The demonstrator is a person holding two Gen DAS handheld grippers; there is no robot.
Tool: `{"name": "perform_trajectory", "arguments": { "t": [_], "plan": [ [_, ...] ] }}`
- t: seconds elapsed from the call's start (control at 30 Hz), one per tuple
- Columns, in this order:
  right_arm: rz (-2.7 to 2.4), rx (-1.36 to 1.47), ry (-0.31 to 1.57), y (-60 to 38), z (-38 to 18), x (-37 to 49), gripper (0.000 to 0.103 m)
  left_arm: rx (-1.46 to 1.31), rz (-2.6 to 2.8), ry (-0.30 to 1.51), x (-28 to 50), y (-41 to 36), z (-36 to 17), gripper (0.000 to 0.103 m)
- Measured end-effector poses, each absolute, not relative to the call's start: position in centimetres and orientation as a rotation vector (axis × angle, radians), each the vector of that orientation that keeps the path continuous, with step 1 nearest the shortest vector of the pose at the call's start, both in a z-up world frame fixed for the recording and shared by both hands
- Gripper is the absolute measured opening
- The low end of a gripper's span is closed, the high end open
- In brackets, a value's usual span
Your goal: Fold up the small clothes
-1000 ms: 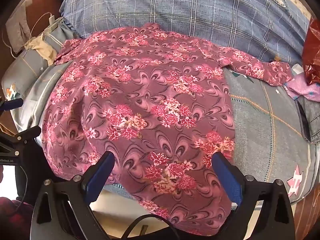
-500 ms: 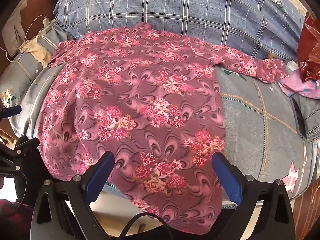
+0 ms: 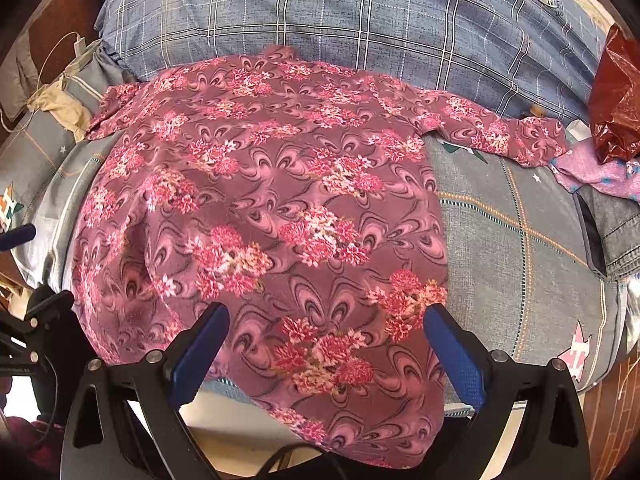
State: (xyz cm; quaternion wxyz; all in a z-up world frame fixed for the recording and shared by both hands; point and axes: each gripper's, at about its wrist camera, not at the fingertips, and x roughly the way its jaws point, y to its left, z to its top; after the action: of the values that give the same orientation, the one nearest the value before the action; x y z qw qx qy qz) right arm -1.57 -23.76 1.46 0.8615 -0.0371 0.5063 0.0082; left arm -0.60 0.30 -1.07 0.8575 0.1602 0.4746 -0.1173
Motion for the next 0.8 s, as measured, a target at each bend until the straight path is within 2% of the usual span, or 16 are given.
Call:
{"name": "perform_trajectory", "arguments": {
  "t": [0.4,0.8],
  "plan": [
    [0.027,-0.115,1.059,-22.1,1.7,-0.7,0.098,0.236,-0.218,1.019,0.4,2.6,-1.6,0.103],
    [0.02,-0.072,1.014,-24.0,1.5,-1.5,0.098,0.296,-0.226,1.038,0.4,0.4,-1.3,0.103]
  ]
}}
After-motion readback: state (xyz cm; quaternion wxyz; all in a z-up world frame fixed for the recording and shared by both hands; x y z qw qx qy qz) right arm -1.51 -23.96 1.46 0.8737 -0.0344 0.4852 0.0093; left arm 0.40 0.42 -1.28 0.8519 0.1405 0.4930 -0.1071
